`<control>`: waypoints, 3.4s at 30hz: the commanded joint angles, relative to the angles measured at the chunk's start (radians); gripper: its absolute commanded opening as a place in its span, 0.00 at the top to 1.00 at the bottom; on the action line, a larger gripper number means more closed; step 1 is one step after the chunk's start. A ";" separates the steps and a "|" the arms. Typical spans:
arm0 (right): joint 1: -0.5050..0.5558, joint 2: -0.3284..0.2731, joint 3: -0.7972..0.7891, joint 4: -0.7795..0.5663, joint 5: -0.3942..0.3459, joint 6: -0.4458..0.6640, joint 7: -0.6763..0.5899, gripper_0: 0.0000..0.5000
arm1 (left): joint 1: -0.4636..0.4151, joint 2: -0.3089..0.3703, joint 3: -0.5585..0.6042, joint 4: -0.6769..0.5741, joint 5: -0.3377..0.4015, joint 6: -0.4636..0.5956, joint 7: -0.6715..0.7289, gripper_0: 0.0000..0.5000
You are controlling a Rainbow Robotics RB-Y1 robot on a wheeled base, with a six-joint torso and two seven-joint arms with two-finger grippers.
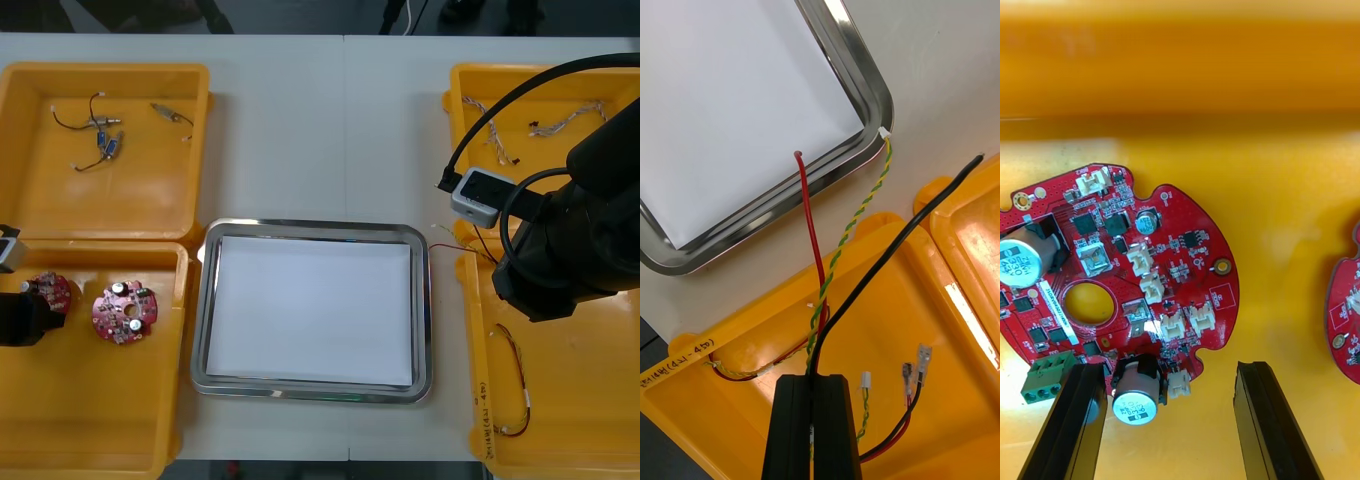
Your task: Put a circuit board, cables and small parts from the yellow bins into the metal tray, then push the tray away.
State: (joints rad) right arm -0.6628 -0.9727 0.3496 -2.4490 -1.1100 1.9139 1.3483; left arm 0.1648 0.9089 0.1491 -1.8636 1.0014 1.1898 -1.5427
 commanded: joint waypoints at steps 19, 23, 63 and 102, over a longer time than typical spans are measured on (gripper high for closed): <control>-0.034 0.009 0.011 -0.002 0.012 0.006 0.011 1.00 | 0.038 0.005 -0.013 0.000 -0.010 -0.013 0.059 0.71; -0.035 0.009 0.011 -0.002 0.012 0.006 0.012 1.00 | 0.041 0.007 -0.013 0.000 -0.010 -0.015 0.055 0.96; -0.034 0.009 0.011 -0.002 0.009 0.006 0.012 1.00 | -0.053 0.007 0.294 -0.204 0.046 0.426 0.067 1.00; -0.034 0.009 0.011 -0.002 0.010 0.006 0.012 1.00 | -0.117 0.002 0.225 -0.226 -0.010 0.422 0.182 0.00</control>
State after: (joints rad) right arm -0.6633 -0.9726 0.3497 -2.4486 -1.1065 1.9159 1.3483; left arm 0.0696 0.9087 0.3798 -2.0652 1.0001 1.6239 -1.4634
